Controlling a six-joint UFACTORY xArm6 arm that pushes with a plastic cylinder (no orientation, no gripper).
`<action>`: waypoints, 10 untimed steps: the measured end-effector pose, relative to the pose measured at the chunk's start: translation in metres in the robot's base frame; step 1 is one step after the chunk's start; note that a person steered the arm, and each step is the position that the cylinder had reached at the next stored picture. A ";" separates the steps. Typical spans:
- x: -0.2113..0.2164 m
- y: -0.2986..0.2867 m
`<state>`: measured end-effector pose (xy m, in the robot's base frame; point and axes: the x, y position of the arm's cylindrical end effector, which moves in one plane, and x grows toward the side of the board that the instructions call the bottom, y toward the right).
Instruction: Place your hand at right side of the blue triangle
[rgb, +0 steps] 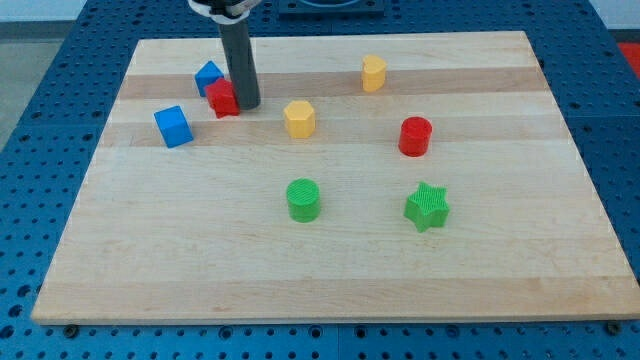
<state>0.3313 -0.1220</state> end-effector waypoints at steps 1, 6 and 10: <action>0.000 -0.015; -0.041 0.052; -0.043 0.007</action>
<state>0.2880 -0.1147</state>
